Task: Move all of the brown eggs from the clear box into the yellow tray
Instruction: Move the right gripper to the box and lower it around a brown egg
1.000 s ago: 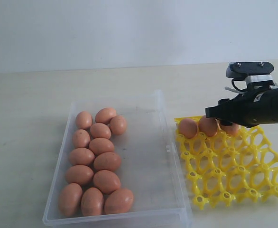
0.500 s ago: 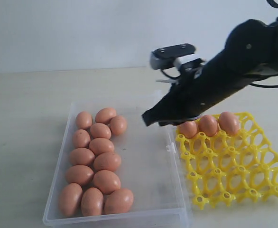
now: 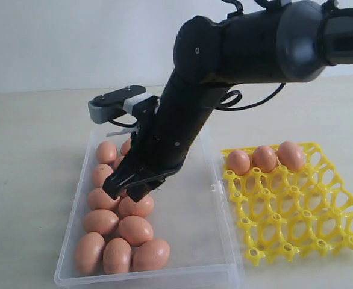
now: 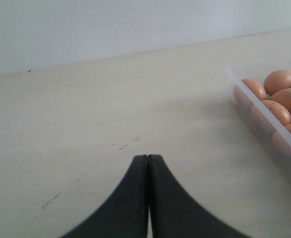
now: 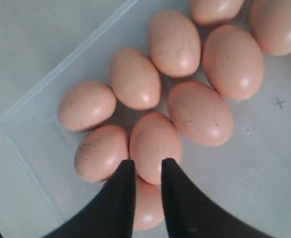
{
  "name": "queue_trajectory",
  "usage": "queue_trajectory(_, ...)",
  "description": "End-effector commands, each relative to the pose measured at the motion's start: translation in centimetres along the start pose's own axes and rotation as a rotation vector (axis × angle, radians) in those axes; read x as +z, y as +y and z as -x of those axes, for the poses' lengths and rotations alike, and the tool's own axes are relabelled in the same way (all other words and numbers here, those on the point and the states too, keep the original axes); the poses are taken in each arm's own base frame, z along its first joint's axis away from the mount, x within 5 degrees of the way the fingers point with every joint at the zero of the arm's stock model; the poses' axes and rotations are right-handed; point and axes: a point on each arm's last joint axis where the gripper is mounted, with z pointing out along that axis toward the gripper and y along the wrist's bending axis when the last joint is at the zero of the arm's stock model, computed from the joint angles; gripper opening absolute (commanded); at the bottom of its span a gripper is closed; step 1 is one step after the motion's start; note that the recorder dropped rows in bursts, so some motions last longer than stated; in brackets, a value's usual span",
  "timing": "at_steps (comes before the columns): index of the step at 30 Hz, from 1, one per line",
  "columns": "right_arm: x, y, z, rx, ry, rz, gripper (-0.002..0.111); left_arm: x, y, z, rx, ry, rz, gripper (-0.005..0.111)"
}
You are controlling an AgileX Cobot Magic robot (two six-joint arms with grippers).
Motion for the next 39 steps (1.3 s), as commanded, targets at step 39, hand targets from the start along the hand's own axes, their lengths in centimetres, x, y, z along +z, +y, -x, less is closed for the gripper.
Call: queue_trajectory(39, 8.4, 0.6, 4.3, -0.561, 0.199, -0.216, 0.054, 0.0, 0.0, 0.3, -0.005, -0.017, -0.004, 0.0)
